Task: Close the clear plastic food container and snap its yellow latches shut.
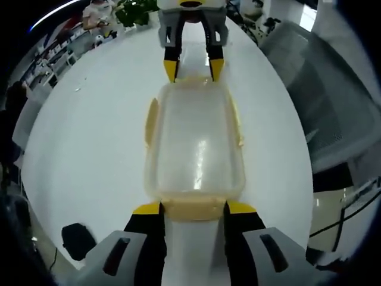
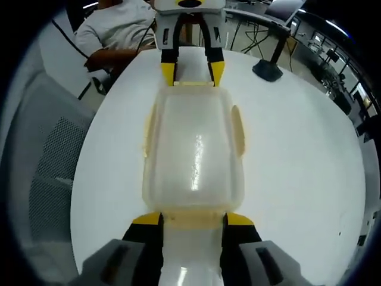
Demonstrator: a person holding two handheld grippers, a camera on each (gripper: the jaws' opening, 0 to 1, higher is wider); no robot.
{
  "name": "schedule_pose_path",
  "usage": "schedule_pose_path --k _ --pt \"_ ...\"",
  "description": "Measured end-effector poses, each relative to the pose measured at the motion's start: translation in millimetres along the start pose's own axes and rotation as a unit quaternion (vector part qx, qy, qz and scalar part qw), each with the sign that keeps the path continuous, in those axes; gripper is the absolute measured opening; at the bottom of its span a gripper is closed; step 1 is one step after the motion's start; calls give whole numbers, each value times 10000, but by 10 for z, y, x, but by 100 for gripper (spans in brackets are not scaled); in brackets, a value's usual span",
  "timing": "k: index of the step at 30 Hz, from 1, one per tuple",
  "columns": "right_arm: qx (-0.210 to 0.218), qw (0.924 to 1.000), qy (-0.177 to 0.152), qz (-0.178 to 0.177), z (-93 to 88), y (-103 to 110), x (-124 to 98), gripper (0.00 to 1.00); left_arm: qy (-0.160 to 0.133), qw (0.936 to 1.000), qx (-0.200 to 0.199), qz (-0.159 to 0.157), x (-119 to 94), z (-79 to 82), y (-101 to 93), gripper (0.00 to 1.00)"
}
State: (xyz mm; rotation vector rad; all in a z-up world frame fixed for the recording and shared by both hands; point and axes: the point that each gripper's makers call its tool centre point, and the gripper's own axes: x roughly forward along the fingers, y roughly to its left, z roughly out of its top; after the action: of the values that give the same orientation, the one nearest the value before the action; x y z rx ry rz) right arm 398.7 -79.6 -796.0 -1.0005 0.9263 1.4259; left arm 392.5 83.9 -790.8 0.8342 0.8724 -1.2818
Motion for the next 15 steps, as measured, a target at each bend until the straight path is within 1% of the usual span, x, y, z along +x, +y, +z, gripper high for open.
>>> schedule_pose_path --k 2,4,7,13,15 --pt "-2 10000 -30 -50 18 -15 -42 35 -40 10000 -13 54 -50 24 22 35" --pt "-30 9999 -61 -90 48 -18 -80 35 -4 10000 -77 49 -82 33 25 35" --pt "-28 9999 -104 -111 65 -9 -130 34 34 10000 -27 87 -112 49 24 35" --pt "-53 9997 -122 -221 30 -2 -262 35 54 9998 24 200 -178 166 16 35" --pt "-88 9996 -114 -233 0 12 -298 35 8 9998 -23 194 -216 220 -1 36"
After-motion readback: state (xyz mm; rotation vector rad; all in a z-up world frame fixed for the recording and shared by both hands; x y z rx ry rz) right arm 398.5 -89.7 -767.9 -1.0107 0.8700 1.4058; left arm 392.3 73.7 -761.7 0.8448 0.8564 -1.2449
